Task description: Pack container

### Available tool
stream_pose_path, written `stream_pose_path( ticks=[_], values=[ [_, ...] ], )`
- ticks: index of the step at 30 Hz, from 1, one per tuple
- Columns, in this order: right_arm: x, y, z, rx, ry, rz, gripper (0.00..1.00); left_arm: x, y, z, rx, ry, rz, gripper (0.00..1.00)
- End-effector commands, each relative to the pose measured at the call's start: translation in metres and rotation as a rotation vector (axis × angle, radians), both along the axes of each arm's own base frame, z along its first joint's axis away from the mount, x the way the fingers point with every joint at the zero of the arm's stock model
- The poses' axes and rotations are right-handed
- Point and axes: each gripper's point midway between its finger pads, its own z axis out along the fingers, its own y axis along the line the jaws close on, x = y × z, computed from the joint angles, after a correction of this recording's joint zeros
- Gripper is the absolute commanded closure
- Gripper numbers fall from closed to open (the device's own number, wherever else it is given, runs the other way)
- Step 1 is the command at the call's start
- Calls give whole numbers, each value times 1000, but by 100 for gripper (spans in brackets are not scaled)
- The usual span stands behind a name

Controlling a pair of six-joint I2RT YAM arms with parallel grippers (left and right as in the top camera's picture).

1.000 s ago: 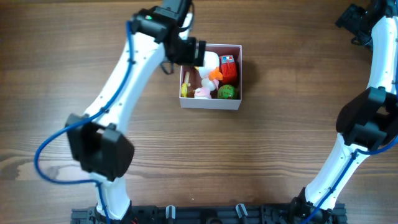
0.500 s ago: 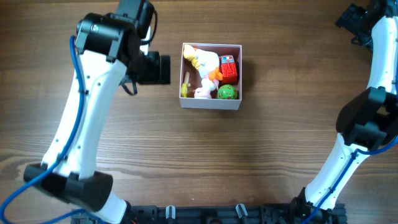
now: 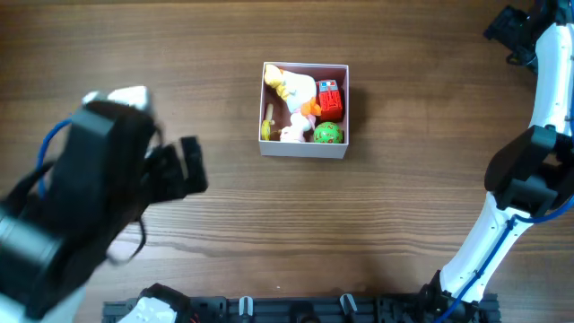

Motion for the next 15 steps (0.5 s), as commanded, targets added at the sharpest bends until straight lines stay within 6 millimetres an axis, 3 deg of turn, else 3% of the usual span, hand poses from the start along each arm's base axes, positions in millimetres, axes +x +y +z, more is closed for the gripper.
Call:
stream_pose_path(
  ticks=[1, 5, 8, 11, 15],
  values=[
    [2, 2, -3, 6, 0, 3, 0, -19, 13, 13, -49, -79, 51, 0],
    [5, 2, -2, 3, -10, 3, 0, -43, 23, 28, -94, -162, 47, 0],
    [5, 2, -2, 2, -13, 3, 0, -49, 28, 30, -90, -187, 54, 0],
    [6, 3, -2, 1, -14, 5, 0, -45, 36, 20, -34, -169, 82, 0],
    [6, 3, -2, 2, -14, 5, 0, -26, 41, -16, 63, -110, 128, 0]
  ],
)
